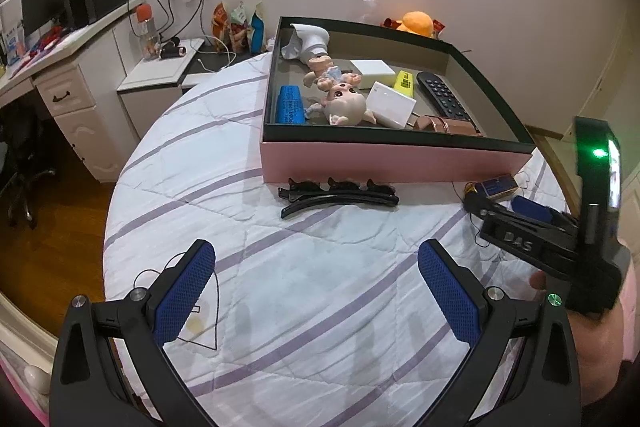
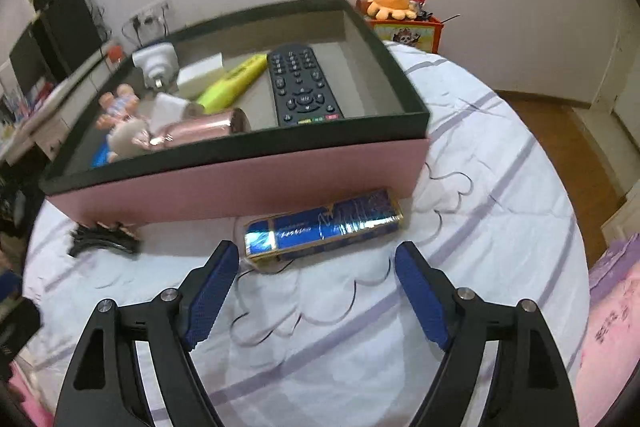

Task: Organize rigid objects
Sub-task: 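Close the right tool on the blue rectangular pack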

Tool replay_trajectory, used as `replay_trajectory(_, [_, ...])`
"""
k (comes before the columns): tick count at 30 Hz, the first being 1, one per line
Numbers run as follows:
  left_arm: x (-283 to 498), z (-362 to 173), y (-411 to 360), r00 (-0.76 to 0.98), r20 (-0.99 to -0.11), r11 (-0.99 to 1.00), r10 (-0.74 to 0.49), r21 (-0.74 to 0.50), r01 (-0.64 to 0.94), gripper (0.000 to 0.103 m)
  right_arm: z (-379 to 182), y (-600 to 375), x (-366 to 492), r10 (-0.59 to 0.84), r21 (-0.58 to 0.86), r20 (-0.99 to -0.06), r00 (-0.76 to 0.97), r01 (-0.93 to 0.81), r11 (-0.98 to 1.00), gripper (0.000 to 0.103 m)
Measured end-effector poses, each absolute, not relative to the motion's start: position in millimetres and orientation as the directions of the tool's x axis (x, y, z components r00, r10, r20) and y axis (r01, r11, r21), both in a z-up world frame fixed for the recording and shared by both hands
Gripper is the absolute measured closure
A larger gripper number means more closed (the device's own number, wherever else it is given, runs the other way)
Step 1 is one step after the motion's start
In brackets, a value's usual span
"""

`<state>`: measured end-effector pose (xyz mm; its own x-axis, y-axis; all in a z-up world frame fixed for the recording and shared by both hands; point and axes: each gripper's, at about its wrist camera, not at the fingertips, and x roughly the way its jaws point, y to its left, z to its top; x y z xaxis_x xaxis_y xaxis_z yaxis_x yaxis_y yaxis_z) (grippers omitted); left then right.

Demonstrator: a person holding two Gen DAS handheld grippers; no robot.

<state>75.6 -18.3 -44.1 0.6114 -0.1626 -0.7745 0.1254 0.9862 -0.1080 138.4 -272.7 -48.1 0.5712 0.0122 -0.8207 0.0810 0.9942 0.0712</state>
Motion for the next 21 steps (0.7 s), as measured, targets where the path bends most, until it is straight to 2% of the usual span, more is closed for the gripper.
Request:
replay_trajectory(2, [76.0,-44.4,-18.7,0.611,-0.775,0.987,-0.159,-0.104,0.124,0.0,-50.0,-269.1,142.3,0.009,0.043,-0.817,0.576,0.045,0.998,0.017])
replay_trajectory(4, [77.4,-45.6,-18.0,0.608,-0.778,0.987,-0.16,-0.109,0.12,0.0,-51.0,-268.9,144.5,0.023,0.053,-0.818,0.575,0.035,0.998,0.019])
replay_trajectory(8, [78.1,-48.3,-19.4,0.602,-0.781,0.986,-0.163,-0.112,0.122,0.0,-49.3,-272.0,142.4,0.025,0.052,-0.818,0.575,0.031,0.998,0.046])
replay_trajectory(13, [73.9,-46.3,-25.7,0.606,-0.777,0.985,-0.169,-0.106,0.139,0.0,-47.7,-277.6,140.4,0.035,0.069,-0.819,0.573,0.038,0.997,0.062])
replay_trajectory(15, [72.4,-45.0,-25.9,0.609,-0.776,0.985,-0.168,-0.102,0.141,0.0,-47.4,-279.1,138.6,0.047,0.084,-0.817,0.575,0.038,0.996,0.062])
replay_trajectory(16, [71.6,-44.7,-25.1,0.609,-0.775,0.985,-0.167,-0.103,0.14,0.0,-46.9,-280.4,138.3,0.056,0.095,-0.816,0.576,0.037,0.995,0.062])
replay_trajectory(18, [71.6,-44.2,-22.4,0.61,-0.775,0.985,-0.166,-0.105,0.135,0.0,-46.4,-283.0,136.9,0.08,0.12,-0.817,0.571,0.032,0.992,0.046])
replay_trajectory(19, [71.5,-43.9,-20.6,0.612,-0.774,0.986,-0.164,-0.106,0.131,0.0,-46.1,-283.5,135.7,0.098,0.134,-0.816,0.57,0.021,0.991,0.025])
replay_trajectory(20, [71.9,-43.8,-18.6,0.614,-0.773,0.986,-0.163,-0.108,0.126,0.0,-44.9,-285.3,132.0,0.105,0.14,-0.811,0.576,0.017,0.99,0.018])
replay_trajectory(21, [72.5,-43.8,-17.7,0.614,-0.772,0.986,-0.163,-0.11,0.123,0.0,-43.5,-287.9,127.7,0.096,0.137,-0.802,0.589,0.024,0.99,0.018])
